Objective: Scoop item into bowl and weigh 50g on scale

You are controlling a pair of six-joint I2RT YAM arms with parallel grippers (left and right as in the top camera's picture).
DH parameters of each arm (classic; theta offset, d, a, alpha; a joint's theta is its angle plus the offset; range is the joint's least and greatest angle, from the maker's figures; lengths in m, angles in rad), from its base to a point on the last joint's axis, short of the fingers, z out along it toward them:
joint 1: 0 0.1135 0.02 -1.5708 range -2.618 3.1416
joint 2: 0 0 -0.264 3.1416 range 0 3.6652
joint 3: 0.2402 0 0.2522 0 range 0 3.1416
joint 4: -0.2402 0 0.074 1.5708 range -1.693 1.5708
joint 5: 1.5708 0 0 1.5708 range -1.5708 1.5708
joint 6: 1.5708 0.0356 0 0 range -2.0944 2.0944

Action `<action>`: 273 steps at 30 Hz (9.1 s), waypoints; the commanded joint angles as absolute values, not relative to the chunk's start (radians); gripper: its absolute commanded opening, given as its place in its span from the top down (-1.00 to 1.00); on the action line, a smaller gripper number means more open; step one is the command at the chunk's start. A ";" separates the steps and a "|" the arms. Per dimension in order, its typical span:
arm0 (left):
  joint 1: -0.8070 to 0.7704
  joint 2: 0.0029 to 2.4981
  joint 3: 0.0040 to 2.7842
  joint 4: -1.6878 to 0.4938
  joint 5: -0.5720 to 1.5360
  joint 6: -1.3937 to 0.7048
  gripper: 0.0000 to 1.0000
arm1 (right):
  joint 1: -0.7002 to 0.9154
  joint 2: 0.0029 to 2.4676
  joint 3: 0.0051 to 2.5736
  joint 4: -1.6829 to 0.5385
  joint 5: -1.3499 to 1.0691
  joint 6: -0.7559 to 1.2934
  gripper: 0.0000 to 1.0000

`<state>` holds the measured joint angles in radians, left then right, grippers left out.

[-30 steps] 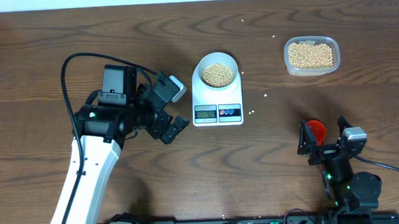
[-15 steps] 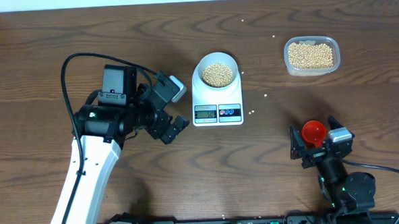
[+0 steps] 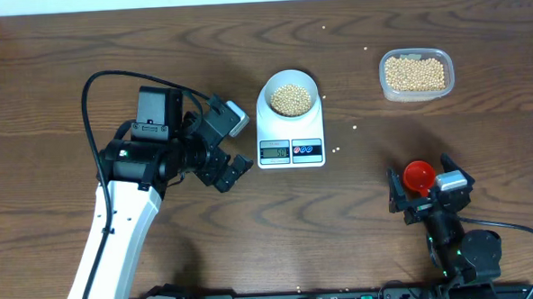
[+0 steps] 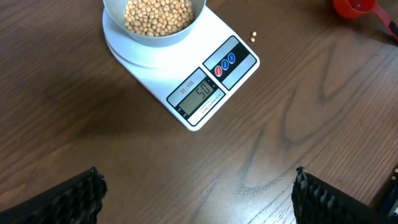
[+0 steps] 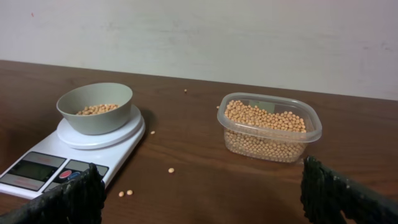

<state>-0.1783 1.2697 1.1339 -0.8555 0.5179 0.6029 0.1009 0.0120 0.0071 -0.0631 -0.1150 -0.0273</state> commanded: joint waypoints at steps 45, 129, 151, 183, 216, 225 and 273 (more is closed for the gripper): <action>-0.174 1.261 1.171 -0.856 0.515 0.609 -0.96 | 0.039 0.005 0.005 -0.072 0.024 -0.065 -0.98; -0.022 0.289 0.147 0.047 0.391 -0.197 -0.96 | 0.039 0.005 0.005 -0.072 0.024 -0.065 -0.98; 0.089 0.021 0.004 0.112 0.275 -0.132 -0.96 | 0.039 0.006 0.005 -0.072 0.024 -0.065 -0.99; 0.059 0.001 0.004 -0.060 0.182 -0.155 -0.96 | 0.039 0.006 0.005 -0.072 0.024 -0.065 -0.98; 0.009 0.001 0.004 -0.059 0.197 0.033 -0.96 | 0.039 0.006 0.005 -0.072 0.024 -0.065 -0.99; 0.009 0.001 0.004 -0.056 0.197 0.033 -0.96 | 0.039 0.006 0.005 -0.072 0.024 -0.065 -0.98; 0.009 0.001 0.004 -0.056 0.197 0.033 -0.96 | 0.039 0.006 0.005 -0.072 0.024 -0.065 -0.99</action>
